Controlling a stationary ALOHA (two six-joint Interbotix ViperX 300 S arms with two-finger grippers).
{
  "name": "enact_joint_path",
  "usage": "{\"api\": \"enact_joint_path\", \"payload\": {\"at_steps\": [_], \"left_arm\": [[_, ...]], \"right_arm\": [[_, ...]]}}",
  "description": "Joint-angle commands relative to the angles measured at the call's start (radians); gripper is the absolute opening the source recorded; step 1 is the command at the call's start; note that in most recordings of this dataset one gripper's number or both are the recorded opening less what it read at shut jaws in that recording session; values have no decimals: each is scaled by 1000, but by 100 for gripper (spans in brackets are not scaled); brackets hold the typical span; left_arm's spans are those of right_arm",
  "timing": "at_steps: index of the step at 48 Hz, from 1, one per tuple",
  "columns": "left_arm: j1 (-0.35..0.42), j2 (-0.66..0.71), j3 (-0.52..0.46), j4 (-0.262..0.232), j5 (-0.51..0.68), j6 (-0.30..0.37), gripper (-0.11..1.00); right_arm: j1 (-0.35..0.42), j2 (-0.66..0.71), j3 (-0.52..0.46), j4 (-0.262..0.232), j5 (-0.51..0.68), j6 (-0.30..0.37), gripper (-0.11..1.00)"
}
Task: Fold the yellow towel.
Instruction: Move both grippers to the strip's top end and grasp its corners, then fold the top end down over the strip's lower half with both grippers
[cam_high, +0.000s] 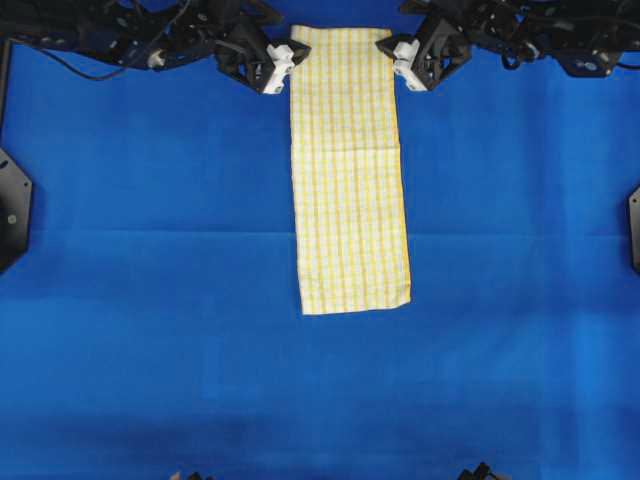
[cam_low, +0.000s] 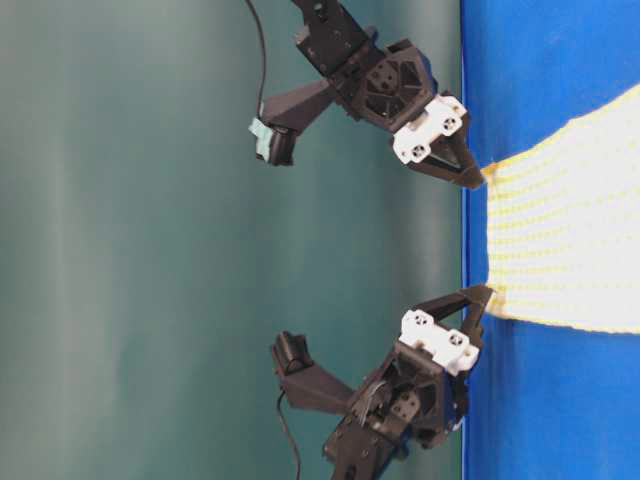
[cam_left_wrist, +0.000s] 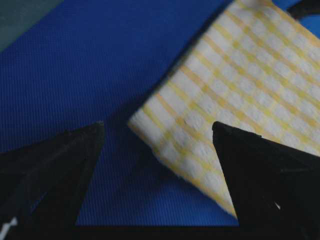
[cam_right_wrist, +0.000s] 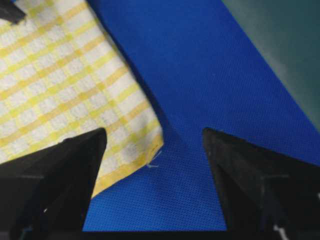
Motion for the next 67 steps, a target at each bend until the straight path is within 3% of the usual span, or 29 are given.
{"api": "enact_joint_path", "payload": {"at_steps": [1, 15, 20, 23, 26, 32, 35, 37, 51, 67], "left_arm": [[2, 2, -28, 2, -15, 2, 91], [6, 23, -37, 2, -15, 0, 87], [8, 26, -43, 2, -17, -2, 78], [8, 29, -48, 2, -15, -2, 65], [8, 34, -51, 2, -15, 0, 48], [8, 41, -58, 2, -20, 2, 14], [8, 44, -63, 3, -28, 2, 2], [8, 44, -67, 2, -31, 2, 2], [23, 38, -106, 2, -21, 71, 2], [23, -21, -109, 3, 37, 80, 2]], "right_arm": [[-9, -2, -21, 12, -17, 2, 78], [-11, 48, -29, 43, -46, 0, 78], [-11, 71, -37, 52, -48, 2, 76], [-11, 78, -38, 58, -49, 2, 72], [-11, 78, -37, 61, -48, 2, 61], [-11, 78, -38, 61, -49, 0, 25], [-11, 78, -38, 61, -51, 0, 10], [-11, 78, -37, 63, -54, 2, 5], [-11, 75, -38, 86, -71, 2, 5], [-11, -3, -5, 104, -83, 2, 5]]}}
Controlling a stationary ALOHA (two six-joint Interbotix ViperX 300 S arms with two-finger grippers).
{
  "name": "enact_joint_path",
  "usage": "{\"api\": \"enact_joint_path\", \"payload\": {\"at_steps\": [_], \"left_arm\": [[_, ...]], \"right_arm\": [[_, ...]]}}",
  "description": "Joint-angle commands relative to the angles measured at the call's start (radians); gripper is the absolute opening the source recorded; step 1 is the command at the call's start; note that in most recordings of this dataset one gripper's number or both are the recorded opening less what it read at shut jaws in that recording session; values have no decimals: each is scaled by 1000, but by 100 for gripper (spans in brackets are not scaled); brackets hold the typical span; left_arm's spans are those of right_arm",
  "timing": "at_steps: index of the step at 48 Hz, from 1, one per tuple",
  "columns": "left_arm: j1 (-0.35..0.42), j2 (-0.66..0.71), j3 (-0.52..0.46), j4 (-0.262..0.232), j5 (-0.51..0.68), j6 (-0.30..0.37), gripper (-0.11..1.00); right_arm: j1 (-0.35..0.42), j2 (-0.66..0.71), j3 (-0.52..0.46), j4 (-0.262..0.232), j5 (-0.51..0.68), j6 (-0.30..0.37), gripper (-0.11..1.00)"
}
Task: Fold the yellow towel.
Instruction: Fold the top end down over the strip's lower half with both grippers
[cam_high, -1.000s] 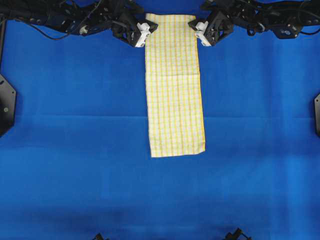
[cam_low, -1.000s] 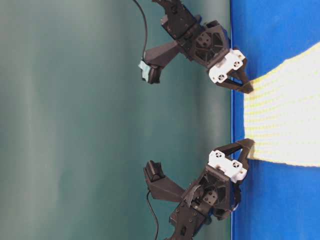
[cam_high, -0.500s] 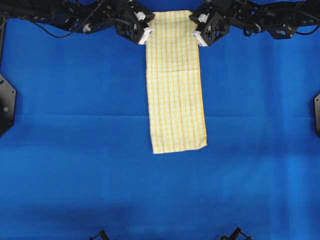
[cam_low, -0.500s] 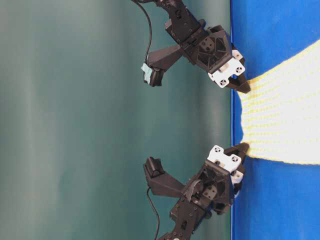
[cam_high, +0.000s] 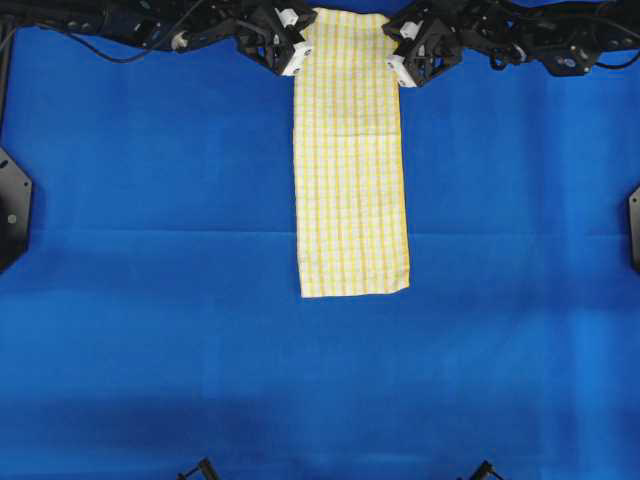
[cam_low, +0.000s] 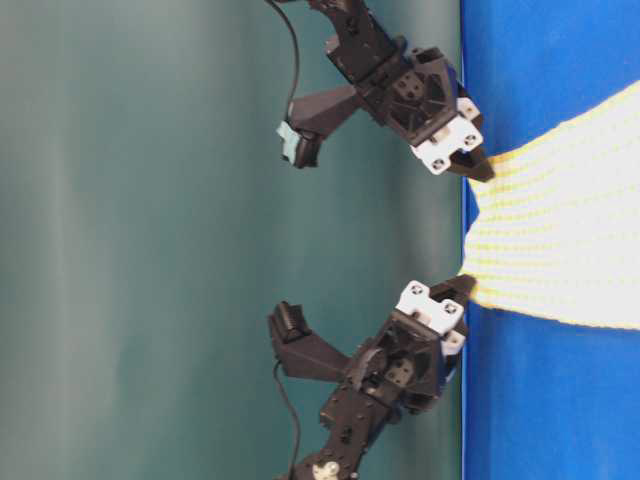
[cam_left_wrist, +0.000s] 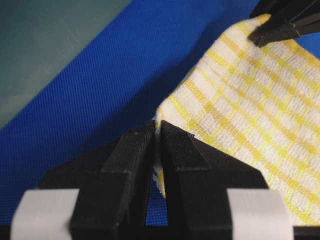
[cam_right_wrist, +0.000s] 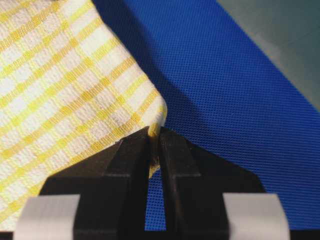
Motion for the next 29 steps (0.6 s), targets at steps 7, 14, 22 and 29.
{"api": "enact_joint_path", "payload": {"at_steps": [7, 14, 22, 29], "left_arm": [[-6, -91, 8, 2, 8, 3, 2], [-34, -129, 29, 2, 8, 3, 2], [-87, -170, 54, 0, 20, -2, 2], [-155, -215, 97, -2, 20, -14, 2]], "right_arm": [[8, -100, 25, 5, -12, 0, 5], [28, -130, 51, 14, -15, 0, 5], [67, -183, 100, 34, -17, 0, 5], [120, -247, 153, 54, -14, 0, 5]]}}
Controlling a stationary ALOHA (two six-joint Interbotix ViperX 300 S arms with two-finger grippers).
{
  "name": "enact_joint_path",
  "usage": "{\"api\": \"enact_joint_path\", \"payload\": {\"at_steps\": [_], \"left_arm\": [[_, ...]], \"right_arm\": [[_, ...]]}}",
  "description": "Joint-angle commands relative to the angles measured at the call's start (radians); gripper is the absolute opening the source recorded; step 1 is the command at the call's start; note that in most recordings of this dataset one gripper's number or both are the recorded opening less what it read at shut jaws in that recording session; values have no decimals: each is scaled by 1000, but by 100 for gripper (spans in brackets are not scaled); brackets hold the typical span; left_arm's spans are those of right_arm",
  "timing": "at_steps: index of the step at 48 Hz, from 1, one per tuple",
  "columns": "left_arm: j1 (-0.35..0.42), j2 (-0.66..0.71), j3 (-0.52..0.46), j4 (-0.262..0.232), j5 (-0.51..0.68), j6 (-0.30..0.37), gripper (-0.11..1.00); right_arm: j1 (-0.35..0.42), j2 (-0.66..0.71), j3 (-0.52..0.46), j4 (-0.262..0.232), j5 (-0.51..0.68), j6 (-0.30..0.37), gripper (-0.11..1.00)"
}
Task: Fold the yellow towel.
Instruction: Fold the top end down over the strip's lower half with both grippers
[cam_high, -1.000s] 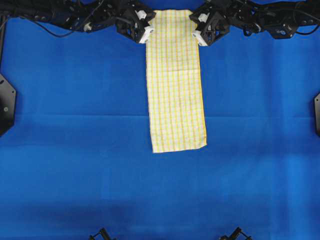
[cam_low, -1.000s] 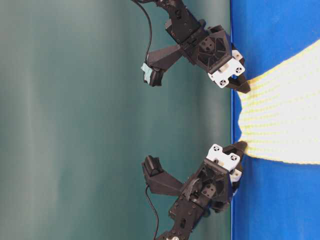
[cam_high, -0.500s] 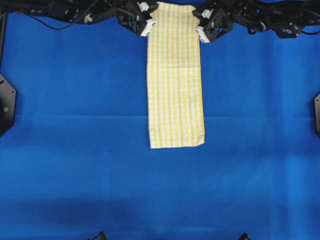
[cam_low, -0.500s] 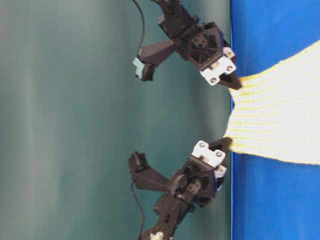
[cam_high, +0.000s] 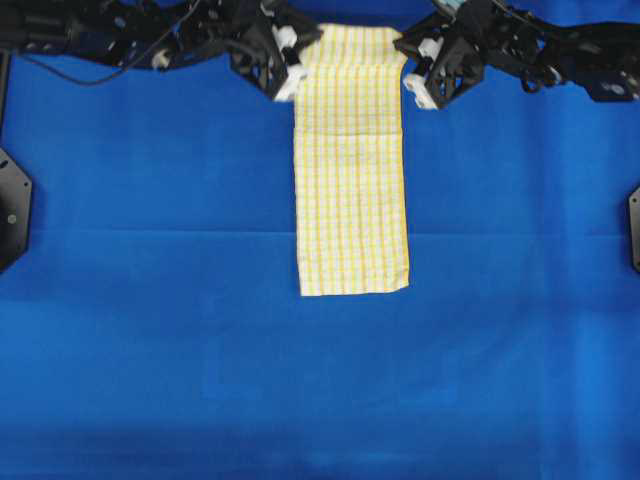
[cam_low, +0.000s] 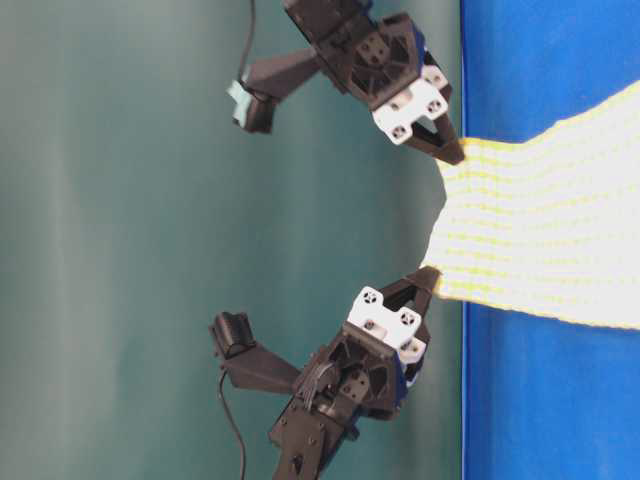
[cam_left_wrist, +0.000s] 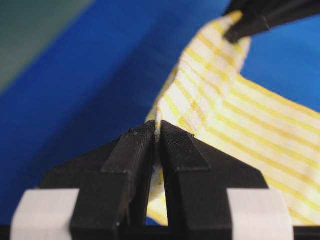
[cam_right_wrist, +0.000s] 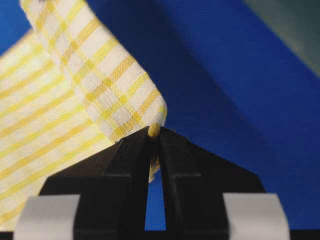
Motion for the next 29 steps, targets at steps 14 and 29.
{"api": "enact_joint_path", "payload": {"at_steps": [14, 29], "left_arm": [[-199, -110, 98, -6, -9, -74, 2], [-362, -164, 158, -6, -11, -169, 2]], "right_arm": [[170, -169, 121, 92, -2, -2, 5], [336, -179, 153, 173, 15, -2, 5]]}}
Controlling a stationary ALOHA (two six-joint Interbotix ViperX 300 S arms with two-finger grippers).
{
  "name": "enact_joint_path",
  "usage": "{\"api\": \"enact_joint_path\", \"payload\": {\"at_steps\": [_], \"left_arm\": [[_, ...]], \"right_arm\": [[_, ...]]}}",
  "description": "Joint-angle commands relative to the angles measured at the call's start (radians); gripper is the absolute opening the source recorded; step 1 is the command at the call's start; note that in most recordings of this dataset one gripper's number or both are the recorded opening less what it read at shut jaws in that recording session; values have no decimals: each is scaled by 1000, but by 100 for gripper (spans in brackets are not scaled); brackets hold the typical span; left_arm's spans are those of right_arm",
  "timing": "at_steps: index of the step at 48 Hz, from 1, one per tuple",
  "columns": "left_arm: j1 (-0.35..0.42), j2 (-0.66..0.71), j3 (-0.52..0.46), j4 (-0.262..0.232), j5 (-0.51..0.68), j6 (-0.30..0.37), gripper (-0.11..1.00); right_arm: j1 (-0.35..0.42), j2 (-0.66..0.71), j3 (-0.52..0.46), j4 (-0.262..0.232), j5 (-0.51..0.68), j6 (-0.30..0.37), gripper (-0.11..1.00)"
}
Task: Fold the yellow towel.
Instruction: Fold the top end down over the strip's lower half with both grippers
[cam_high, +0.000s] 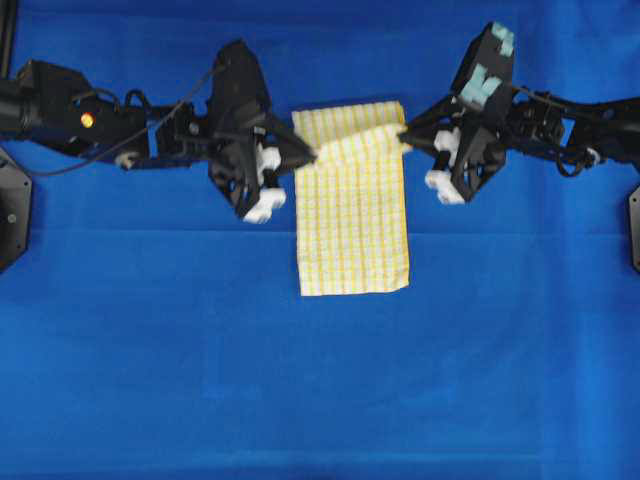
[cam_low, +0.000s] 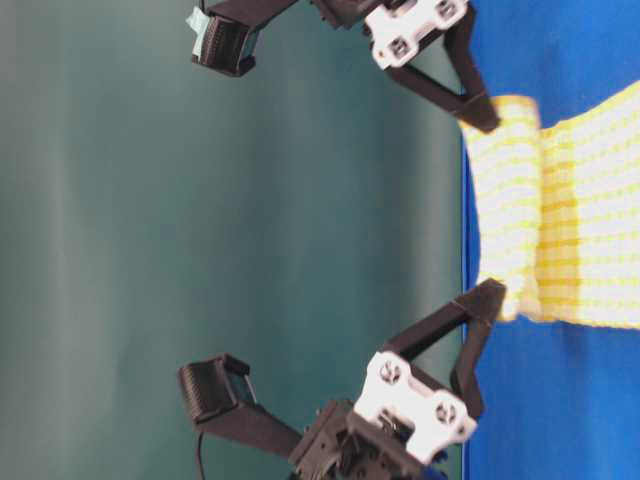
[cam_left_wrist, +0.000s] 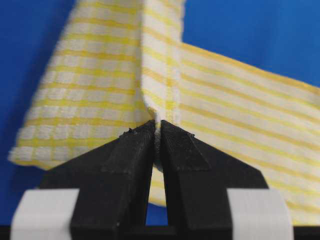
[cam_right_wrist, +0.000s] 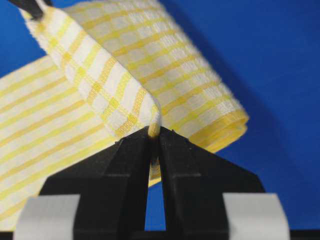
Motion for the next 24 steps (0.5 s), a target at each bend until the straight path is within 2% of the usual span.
{"api": "enact_joint_path", "payload": {"at_steps": [1, 14, 24], "left_arm": [[-46, -37, -2, -2, -6, -11, 2], [-184, -25, -14, -3, -8, -69, 2], [-230, -21, -14, -3, -8, -80, 2]], "right_arm": [[35, -21, -3, 21, 2, -2, 5], [135, -20, 3, 78, 32, -2, 5], [196, -12, -2, 94, 34, -2, 5]]}}
